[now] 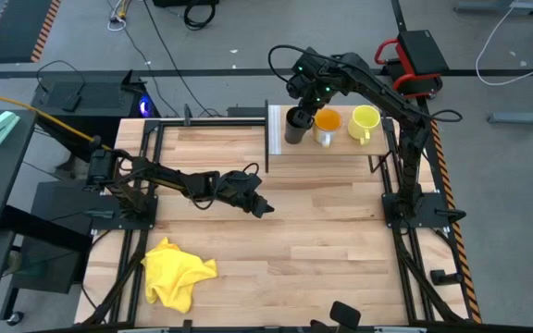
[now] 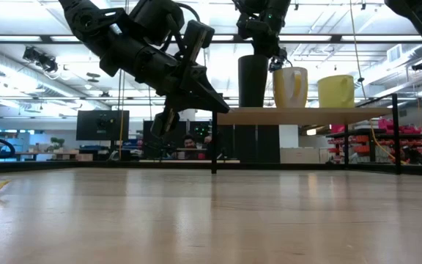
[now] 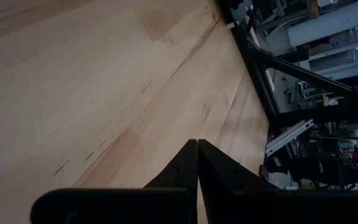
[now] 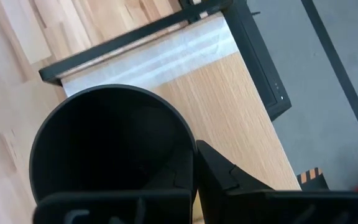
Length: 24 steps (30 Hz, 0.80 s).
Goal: Stack small to large cups/mugs on shelf
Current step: Put the black cup on the shelf, then return to Home Position
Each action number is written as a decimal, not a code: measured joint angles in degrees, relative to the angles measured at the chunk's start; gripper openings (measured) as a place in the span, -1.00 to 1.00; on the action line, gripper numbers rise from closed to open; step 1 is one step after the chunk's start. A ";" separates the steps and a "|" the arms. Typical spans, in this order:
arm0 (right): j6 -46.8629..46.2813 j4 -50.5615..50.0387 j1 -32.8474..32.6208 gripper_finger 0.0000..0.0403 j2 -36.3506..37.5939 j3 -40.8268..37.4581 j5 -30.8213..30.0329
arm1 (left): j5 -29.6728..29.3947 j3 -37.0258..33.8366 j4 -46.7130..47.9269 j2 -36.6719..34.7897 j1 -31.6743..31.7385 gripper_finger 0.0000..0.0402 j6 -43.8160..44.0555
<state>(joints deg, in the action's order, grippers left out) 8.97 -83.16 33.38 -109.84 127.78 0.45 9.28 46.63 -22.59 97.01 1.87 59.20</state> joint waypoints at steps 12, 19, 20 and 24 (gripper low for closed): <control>-0.22 1.82 -0.01 -0.73 -0.17 -0.10 -0.48 | 0.00 0.00 -0.01 0.00 0.00 -0.92 0.00; -0.38 3.90 -0.01 -0.60 -0.17 -0.08 -0.96 | 0.00 0.00 -0.02 0.00 0.00 -0.92 0.00; -0.38 3.88 -0.01 -0.59 -0.17 0.13 -1.76 | 0.00 0.00 -0.01 0.00 0.00 -0.91 0.00; -0.31 4.11 0.01 -0.54 -0.17 1.49 -3.00 | 0.01 0.00 -0.01 0.00 0.00 -0.88 0.00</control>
<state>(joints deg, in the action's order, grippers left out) 8.67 -79.05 33.39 -110.02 129.27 -2.55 9.29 46.63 -22.60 97.01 1.87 59.20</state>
